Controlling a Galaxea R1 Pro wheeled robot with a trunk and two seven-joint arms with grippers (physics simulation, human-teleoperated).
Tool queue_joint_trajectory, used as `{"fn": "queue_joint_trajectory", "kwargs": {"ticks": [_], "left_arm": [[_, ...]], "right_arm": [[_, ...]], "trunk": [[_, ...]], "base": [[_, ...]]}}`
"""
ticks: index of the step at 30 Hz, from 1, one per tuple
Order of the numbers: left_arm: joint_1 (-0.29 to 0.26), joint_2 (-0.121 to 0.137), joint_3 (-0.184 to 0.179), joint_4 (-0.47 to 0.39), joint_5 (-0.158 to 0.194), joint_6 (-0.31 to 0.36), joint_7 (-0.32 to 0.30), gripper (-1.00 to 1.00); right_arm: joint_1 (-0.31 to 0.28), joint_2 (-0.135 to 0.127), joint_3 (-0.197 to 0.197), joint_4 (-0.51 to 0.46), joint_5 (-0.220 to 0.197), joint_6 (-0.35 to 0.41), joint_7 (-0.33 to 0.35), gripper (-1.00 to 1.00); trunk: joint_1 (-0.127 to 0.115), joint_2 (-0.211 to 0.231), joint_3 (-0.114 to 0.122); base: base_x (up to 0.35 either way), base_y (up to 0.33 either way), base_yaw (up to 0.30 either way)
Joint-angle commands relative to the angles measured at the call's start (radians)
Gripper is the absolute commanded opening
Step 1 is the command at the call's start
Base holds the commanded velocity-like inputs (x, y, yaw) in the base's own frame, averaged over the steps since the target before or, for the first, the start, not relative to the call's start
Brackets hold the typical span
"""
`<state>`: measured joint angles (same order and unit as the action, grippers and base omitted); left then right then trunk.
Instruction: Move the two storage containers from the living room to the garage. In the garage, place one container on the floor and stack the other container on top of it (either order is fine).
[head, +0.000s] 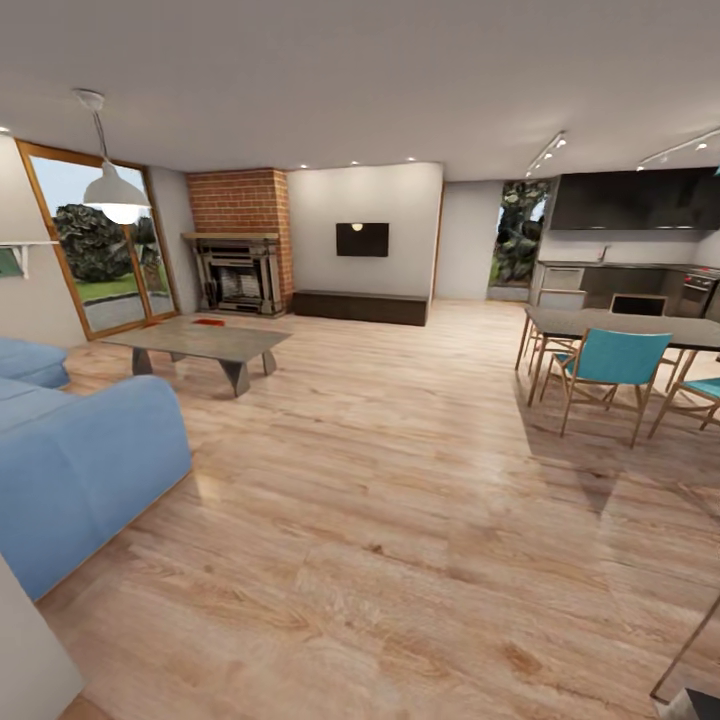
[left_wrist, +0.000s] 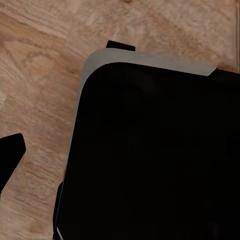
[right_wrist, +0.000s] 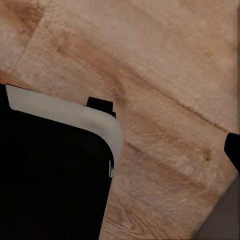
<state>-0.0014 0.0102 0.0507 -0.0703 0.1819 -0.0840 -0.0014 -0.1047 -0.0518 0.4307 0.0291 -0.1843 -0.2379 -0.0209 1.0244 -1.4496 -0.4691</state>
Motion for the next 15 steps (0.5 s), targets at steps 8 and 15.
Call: {"fn": "queue_joint_trajectory", "kwargs": {"ticks": [8, 15], "left_arm": [[0.000, 0.000, 0.005, 0.000, 0.002, -0.002, 0.000, 1.00], [0.000, 0.001, 0.005, 0.000, 0.002, -0.003, 0.000, 1.00]], "right_arm": [[-0.001, 0.001, 0.010, 0.003, -0.009, -0.004, 0.002, 1.00], [-0.001, 0.000, 0.011, 0.003, -0.008, -0.004, 0.003, 1.00]], "trunk": [[0.001, 0.000, -0.001], [0.001, 0.000, -0.001]], "base": [[0.322, 0.000, -0.202], [0.322, 0.000, -0.052]]}}
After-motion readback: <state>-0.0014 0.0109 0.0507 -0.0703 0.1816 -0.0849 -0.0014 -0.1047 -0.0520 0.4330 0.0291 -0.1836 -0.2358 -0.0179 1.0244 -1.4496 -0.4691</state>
